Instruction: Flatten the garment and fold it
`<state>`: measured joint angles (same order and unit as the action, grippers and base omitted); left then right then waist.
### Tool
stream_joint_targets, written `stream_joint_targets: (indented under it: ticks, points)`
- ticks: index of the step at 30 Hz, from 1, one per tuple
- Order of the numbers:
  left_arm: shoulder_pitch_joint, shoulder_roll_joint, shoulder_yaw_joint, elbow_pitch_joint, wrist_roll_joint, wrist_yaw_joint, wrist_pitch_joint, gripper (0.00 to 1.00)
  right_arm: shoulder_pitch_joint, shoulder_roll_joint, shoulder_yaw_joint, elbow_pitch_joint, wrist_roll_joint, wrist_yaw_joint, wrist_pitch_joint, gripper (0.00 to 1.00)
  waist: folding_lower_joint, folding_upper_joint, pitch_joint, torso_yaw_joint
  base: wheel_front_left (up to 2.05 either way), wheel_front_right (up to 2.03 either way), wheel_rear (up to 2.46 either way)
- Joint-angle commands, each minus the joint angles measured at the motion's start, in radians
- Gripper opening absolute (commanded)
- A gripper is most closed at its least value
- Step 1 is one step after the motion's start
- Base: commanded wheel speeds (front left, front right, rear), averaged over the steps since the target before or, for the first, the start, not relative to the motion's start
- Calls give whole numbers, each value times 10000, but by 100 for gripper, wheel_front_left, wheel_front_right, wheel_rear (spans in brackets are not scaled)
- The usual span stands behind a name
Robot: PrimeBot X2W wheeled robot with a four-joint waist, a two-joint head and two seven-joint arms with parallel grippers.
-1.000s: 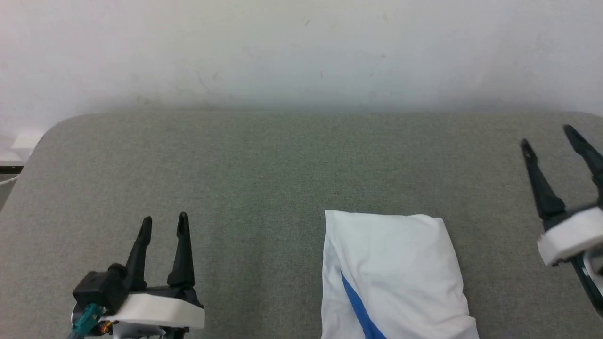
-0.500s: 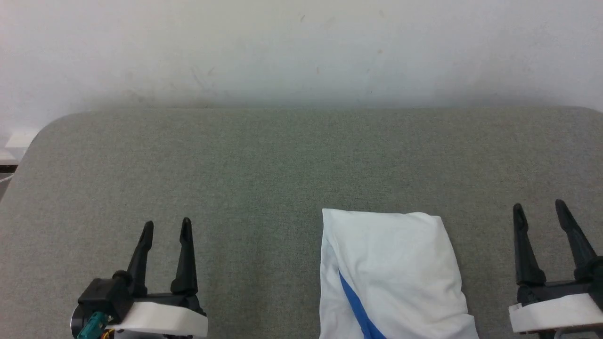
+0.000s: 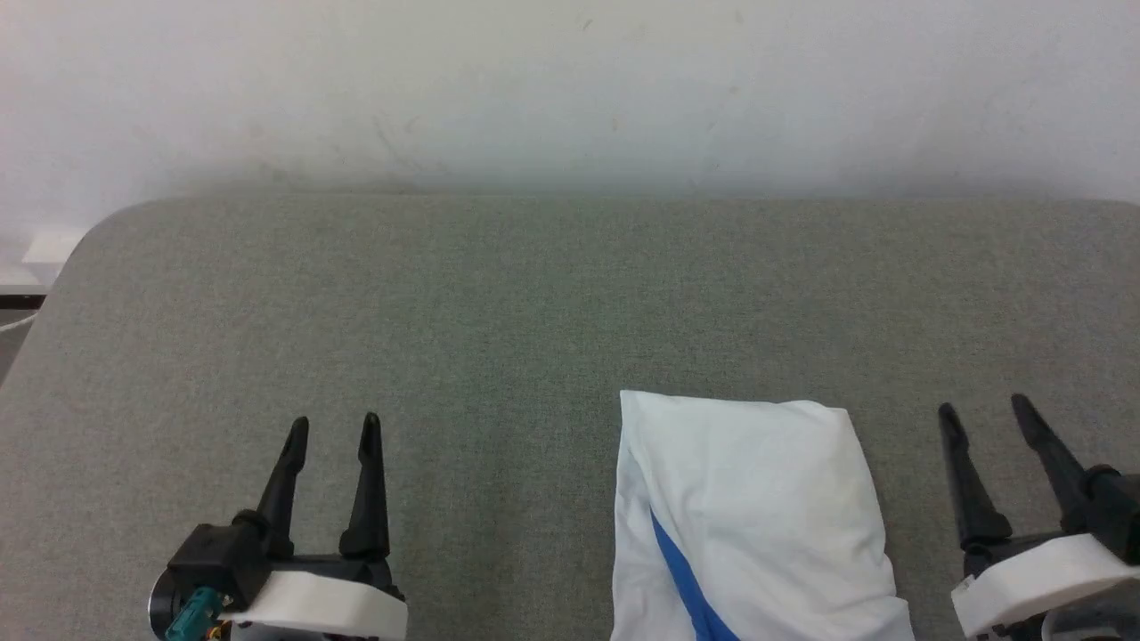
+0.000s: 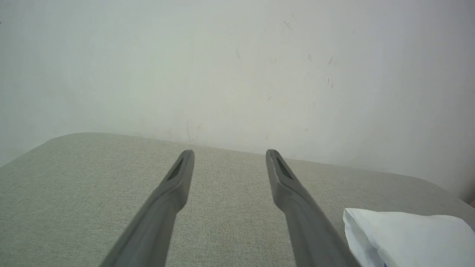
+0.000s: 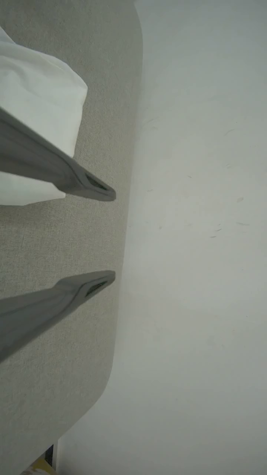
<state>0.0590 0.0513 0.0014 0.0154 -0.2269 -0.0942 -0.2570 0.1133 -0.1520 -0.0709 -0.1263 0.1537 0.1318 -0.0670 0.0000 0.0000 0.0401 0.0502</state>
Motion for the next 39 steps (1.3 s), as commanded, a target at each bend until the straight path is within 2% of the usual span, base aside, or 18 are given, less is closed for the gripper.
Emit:
stream_joint_targets:
  ticks: [1,8,13,17,25,26,27,28,34,39]
  points:
    - [-37,-11,-34,-13,47,73,-47,100,18,-122,90,-71,232,-11,278,100,0,0,119,82,0,0,0]
    - [-289,-11,-132,73,12,74,-47,100,-228,-1204,981,-321,2212,-11,4268,100,0,0,713,364,0,0,0]
    - [-540,-11,-276,205,-46,61,-47,100,-565,-1187,1036,98,3050,-11,6384,100,0,0,1115,668,0,0,0]
    - [-742,-11,-370,316,-54,52,-47,100,-911,-1024,974,910,3002,-11,7162,100,0,0,1367,908,0,0,0]
    - [-968,-11,-462,395,-88,93,-47,100,-1316,-702,1292,2453,2580,-11,7521,99,0,0,1604,1166,0,0,0]
    - [-973,-11,-459,409,-87,103,-47,100,-1335,-689,1357,2582,2573,-11,7483,45,0,0,1589,1164,0,0,0]
    - [-966,-11,-448,427,-85,114,-47,100,-1363,-677,1411,2691,2570,-11,7419,7,0,0,1552,1146,0,0,0]
    - [-949,-11,-433,443,-84,122,-47,100,-1397,-688,1476,2767,2548,-11,7320,0,0,0,1505,1113,0,0,0]
    - [-840,-11,-388,499,-44,75,-47,100,-1826,-1287,1900,2641,2138,-11,6403,0,0,0,1101,620,0,0,0]
    - [-771,-11,-523,498,-13,14,-47,100,-2294,-2283,2505,1953,1588,-11,6080,0,0,0,901,-89,0,0,0]
